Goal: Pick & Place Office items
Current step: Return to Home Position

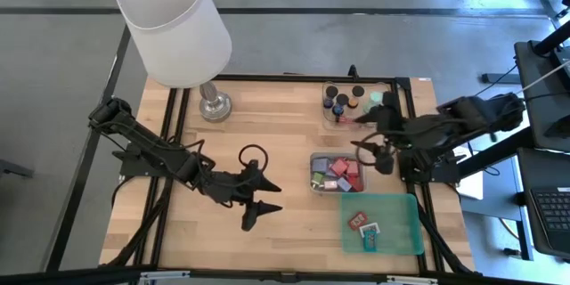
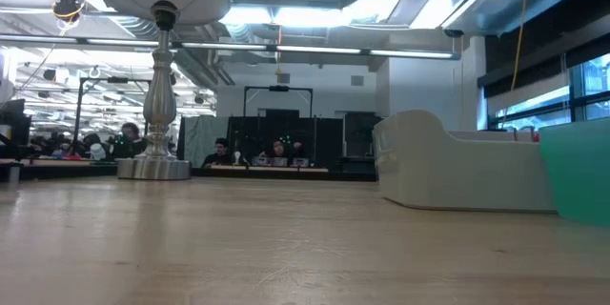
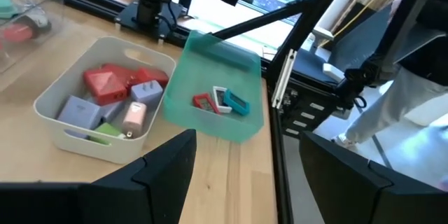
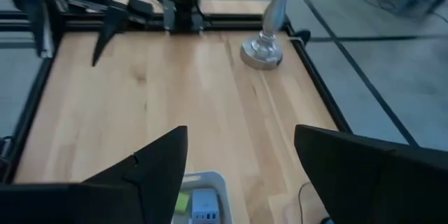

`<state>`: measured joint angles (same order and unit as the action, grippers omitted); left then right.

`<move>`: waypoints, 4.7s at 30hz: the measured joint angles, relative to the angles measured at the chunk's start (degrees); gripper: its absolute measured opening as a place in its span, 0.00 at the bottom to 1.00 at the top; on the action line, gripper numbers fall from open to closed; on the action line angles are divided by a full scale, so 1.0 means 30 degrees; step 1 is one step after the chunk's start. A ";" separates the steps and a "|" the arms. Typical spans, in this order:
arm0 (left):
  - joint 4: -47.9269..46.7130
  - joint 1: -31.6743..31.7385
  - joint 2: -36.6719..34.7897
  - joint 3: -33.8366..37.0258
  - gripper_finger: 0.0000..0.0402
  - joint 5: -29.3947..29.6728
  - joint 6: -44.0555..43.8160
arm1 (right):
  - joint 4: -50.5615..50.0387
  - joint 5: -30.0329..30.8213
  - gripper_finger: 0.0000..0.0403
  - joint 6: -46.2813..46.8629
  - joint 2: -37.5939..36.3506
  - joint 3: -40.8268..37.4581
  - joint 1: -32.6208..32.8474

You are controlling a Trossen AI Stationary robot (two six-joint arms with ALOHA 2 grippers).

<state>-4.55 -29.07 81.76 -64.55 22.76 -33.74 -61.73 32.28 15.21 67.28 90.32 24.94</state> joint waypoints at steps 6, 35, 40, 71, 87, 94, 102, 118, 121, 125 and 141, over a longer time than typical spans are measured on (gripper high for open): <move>-0.0001 0.0034 0.0000 0.0000 0.62 0.0038 0.0000 | 0.0169 0.0272 0.66 -0.0065 -0.1400 -0.0496 0.0808; 0.0006 0.0034 0.0000 0.0000 0.62 0.0024 0.0000 | 1.7209 0.1954 0.66 0.5289 -1.2141 -2.0732 0.2764; -0.0001 0.0034 0.0000 0.0000 0.62 0.0024 0.0000 | 1.9411 0.1949 0.66 0.5541 -1.2361 -2.2538 0.2764; 0.0242 -0.0060 -0.3705 0.0029 0.62 0.1545 0.2482 | 2.4574 0.1907 0.66 1.0178 -1.2347 -2.8516 0.2764; -1.0603 -0.2311 -1.4328 0.0015 0.62 0.1940 0.0291 | 2.2496 0.3445 0.66 1.4341 -1.2325 -2.8523 0.2764; -1.2674 -0.2800 -1.7649 0.1054 0.62 0.3641 0.0149 | 2.1652 0.2109 0.66 1.4802 -1.2325 -2.8531 0.2764; -1.2881 -0.2800 -2.2035 0.4596 0.62 0.4435 0.0108 | 2.1703 0.0837 0.66 1.6266 -1.2325 -2.8531 0.2764; -0.2529 -0.2778 -2.7214 1.4388 0.62 0.1263 0.2861 | 2.1267 0.3612 0.66 1.5282 -1.2325 -2.8531 0.2749; -0.2009 -0.2763 -2.7219 1.5299 0.62 0.1449 0.2850 | 2.1271 0.3620 0.66 1.5215 -1.2310 -2.8531 0.2757; -0.0680 -0.2757 -2.7088 1.6595 0.62 0.2889 0.2979 | 2.1281 0.3613 0.66 1.5775 -1.2310 -2.8531 0.2757; -0.2769 -0.2757 -2.7103 1.8855 0.62 1.0300 0.2508 | 2.1281 0.3613 0.66 1.6195 -1.2310 -2.8531 0.2757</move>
<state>-12.86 -37.34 0.45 -7.99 53.66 -26.21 2.11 43.11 63.79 30.35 4.73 33.21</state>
